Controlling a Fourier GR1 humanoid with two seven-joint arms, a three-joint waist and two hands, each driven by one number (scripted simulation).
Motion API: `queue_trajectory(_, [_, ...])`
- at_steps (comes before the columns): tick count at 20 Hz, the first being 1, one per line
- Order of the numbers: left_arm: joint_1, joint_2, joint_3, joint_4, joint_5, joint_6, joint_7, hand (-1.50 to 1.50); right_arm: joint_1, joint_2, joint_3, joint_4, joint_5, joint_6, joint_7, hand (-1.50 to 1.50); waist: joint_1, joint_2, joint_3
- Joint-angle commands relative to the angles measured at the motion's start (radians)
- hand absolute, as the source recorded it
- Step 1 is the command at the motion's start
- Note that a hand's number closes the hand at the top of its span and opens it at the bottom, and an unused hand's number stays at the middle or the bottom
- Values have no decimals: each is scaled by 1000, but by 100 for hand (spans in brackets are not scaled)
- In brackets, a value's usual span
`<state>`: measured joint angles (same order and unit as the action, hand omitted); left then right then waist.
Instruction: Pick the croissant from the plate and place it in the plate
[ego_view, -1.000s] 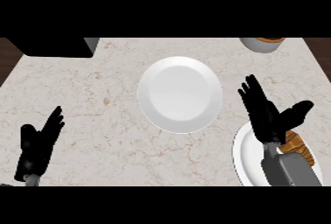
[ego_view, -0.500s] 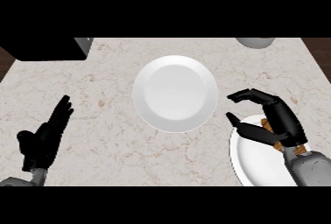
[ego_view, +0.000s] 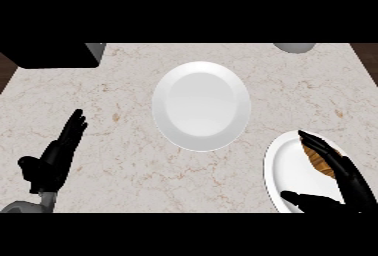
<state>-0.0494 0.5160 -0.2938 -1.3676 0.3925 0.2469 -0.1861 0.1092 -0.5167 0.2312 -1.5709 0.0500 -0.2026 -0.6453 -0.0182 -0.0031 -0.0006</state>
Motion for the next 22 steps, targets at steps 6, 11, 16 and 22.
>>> queue_trajectory(6, [-5, 14, 33, -44, -3, -42, 55, 0, 208, -164, -154, -171, 102, -68, 96, -150, 7, -2, 0])
queue_trajectory(11, [-38, -8, 49, 20, -8, -57, 29, 0, 243, -316, -185, -263, 238, -30, 317, -150, 4, 1, -3])
queue_trajectory(16, [2, -14, 55, 33, -27, -89, -34, 0, 262, -377, -159, -335, 340, 67, 533, -150, 16, 2, -2])
queue_trajectory(22, [-29, -67, 64, 64, -72, -85, -17, 0, 287, -311, -151, -290, 427, 111, 586, -150, 12, 2, 0])
